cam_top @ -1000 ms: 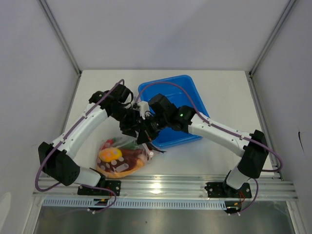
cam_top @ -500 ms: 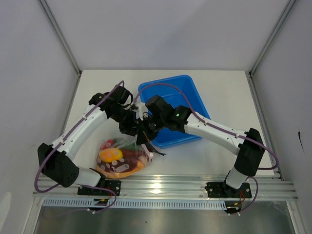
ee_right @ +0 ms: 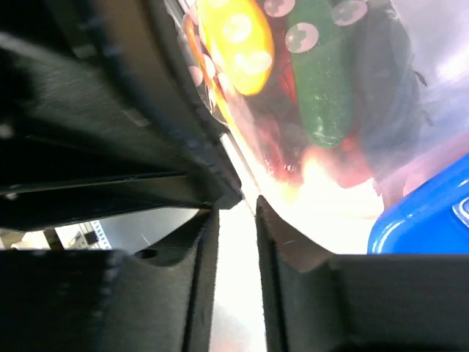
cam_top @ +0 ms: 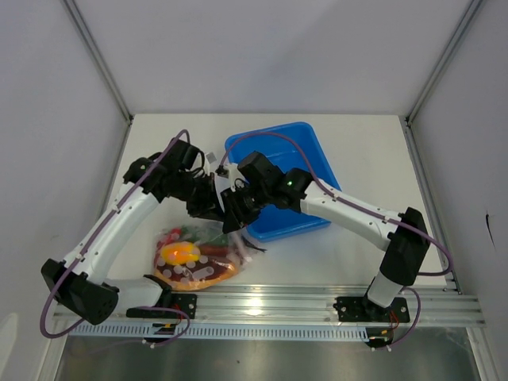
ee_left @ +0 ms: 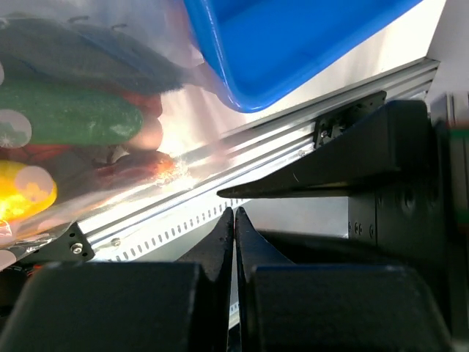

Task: Place the food in the zip-top bag and seal the zipper
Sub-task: Pick up the zipper food storage bag at the center of the board.

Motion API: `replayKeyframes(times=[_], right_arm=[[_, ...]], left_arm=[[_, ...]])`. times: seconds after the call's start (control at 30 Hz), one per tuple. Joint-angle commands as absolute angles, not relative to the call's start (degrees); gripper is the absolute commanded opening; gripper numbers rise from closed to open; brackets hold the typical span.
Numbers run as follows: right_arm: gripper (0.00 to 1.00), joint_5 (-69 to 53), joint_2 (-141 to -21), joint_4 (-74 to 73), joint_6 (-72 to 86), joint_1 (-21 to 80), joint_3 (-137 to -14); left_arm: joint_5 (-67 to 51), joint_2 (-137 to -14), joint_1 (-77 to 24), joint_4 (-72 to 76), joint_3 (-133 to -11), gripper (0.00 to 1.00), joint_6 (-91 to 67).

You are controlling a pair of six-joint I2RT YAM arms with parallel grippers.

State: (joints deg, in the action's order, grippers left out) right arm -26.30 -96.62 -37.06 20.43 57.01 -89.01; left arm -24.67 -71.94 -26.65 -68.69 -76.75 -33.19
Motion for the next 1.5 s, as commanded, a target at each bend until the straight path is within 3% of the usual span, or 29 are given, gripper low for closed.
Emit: replayKeyframes(times=[0.0, 0.1, 0.17, 0.2, 0.27, 0.3, 0.4, 0.57, 0.6, 0.77, 1.17, 1.47], right_arm=[[0.27, -27.68, -95.19, -34.9, 22.14, 56.16, -89.92], [0.31, -29.88, -95.36, -34.98, 22.59, 56.07, -89.91], [0.37, -27.97, -94.05, -35.59, 23.81, 55.9, -89.39], [0.48, -26.47, -93.26, -36.12, 24.34, 55.29, -89.12], [0.59, -23.39, -91.33, -39.19, 25.74, 54.06, -88.42], [0.71, -18.85, -88.8, -40.42, 26.19, 52.75, -88.07], [0.9, -9.09, -83.26, -46.04, 27.07, 50.63, -86.05], [0.95, -11.5, -75.43, -50.36, 34.35, 37.11, -78.33], [0.99, -12.56, -73.67, -49.93, 37.15, 34.74, -74.57], [0.99, -8.36, -65.66, -52.02, 40.34, 26.03, -70.58], [0.99, -8.88, -62.67, -56.07, 37.71, 24.61, -69.87], [0.99, -8.79, -60.21, -57.39, 35.86, 22.77, -69.0]], left_arm=[[-26.45, -71.1, -27.07, -68.9, -78.84, 0.0, -33.58], [-25.58, -72.16, -27.07, -69.96, -78.58, 0.01, -33.4], [-24.44, -72.25, -27.07, -71.18, -78.4, 0.11, -33.75], [-23.22, -71.72, -27.07, -71.28, -78.22, 0.19, -34.01], [-22.15, -70.76, -27.07, -71.45, -78.05, 0.27, -35.06], [-21.45, -69.79, -27.16, -71.63, -77.87, 0.34, -35.59], [-19.43, -68.56, -28.65, -73.38, -78.48, 0.48, -38.49], [-12.31, -68.73, -35.14, -75.41, -80.15, 0.58, -43.49], [-11.26, -69.43, -36.11, -75.67, -80.33, 0.58, -44.2], [-3.18, -78.28, -42.52, -81.29, -87.43, 0.52, -49.74], [8.61, -99.13, -47.54, -89.47, -105.11, 0.58, -49.57], [12.39, -98.27, -48.95, -90.53, -99.67, 0.59, -49.57]])
